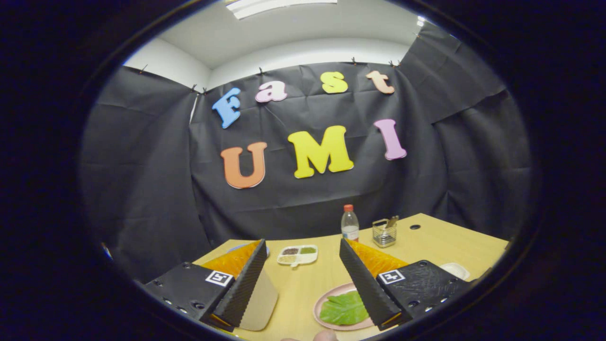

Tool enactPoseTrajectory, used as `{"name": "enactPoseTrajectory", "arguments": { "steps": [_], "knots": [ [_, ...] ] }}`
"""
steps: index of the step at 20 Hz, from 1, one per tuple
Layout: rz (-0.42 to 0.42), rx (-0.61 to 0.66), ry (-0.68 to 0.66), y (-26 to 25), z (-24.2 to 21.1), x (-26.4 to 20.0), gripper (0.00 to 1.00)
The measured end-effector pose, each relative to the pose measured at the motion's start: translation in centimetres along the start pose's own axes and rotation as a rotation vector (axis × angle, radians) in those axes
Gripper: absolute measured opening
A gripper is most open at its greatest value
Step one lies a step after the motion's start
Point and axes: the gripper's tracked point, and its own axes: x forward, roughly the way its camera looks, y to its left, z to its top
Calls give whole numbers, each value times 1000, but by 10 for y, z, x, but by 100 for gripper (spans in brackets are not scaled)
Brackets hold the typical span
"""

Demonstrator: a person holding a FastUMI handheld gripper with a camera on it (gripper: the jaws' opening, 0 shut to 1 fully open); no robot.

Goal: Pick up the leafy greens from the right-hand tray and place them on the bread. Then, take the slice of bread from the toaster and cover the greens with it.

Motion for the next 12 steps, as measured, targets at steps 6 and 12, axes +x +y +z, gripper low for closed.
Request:
{"name": "enactPoseTrajectory", "arguments": {
  "steps": [6, 12],
  "knots": [
    [17, -3, 63, 59, -29, 30, 95],
    [13, -57, 139, 100, -70, 56, 95]
  ]
}}
